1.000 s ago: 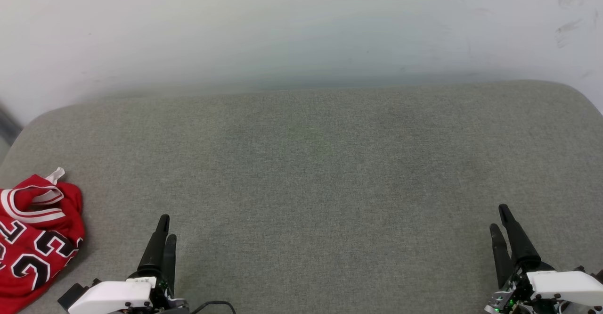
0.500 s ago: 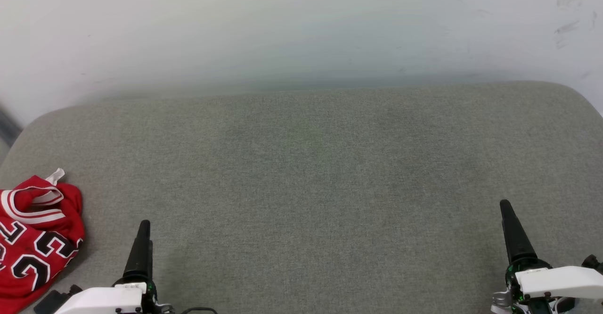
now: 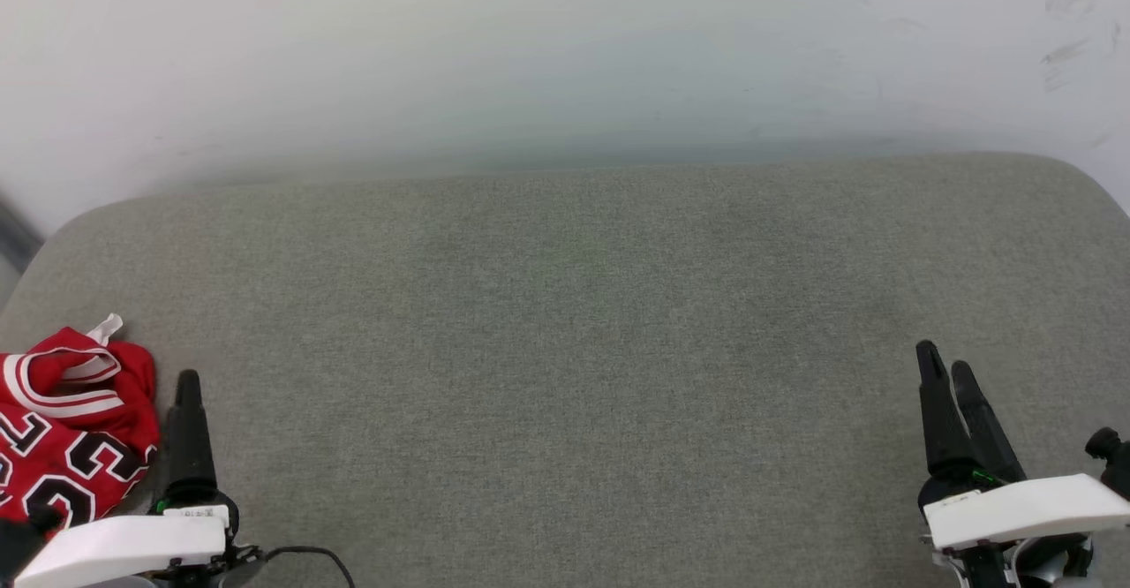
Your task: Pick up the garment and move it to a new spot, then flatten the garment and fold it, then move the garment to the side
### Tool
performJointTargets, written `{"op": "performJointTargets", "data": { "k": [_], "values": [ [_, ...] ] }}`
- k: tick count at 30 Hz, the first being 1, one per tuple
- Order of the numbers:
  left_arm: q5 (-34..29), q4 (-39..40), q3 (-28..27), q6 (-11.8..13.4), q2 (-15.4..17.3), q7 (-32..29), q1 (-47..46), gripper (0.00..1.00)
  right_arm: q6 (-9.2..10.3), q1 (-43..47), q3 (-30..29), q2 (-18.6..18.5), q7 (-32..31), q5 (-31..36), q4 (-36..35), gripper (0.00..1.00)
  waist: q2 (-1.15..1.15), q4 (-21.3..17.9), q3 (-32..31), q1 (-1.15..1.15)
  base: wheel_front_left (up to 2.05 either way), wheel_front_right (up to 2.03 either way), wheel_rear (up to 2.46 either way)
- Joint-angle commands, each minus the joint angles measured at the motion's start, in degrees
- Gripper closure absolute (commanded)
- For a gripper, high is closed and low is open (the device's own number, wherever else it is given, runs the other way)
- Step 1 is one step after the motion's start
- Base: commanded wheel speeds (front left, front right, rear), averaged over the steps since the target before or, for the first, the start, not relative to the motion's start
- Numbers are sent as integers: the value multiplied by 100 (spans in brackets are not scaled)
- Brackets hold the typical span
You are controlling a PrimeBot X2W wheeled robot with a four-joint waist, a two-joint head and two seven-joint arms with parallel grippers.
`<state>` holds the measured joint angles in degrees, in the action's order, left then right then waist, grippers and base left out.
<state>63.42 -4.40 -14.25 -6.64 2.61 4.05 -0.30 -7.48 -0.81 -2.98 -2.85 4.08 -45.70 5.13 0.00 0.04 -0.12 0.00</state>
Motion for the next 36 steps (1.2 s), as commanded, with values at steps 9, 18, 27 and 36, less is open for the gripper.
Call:
{"op": "performJointTargets", "data": {
  "k": [9,18,27,36],
  "values": [
    [-1327,778,402,466,23,199,120,0,-1,-61,277,-7,198,1423,-557,0,0,11,9,0,0,0,0],
    [-2862,1155,1183,1004,26,384,310,0,-1,50,381,-7,381,2440,-619,0,0,16,13,0,0,0,0],
    [-3784,1136,1659,957,53,498,433,0,-1,101,373,-6,504,3056,-660,0,0,-7,13,0,0,0,0],
    [-4612,1032,2193,1389,378,634,449,0,-1,169,433,-5,627,3621,-659,0,0,-20,16,0,0,0,0]
  ]
}}
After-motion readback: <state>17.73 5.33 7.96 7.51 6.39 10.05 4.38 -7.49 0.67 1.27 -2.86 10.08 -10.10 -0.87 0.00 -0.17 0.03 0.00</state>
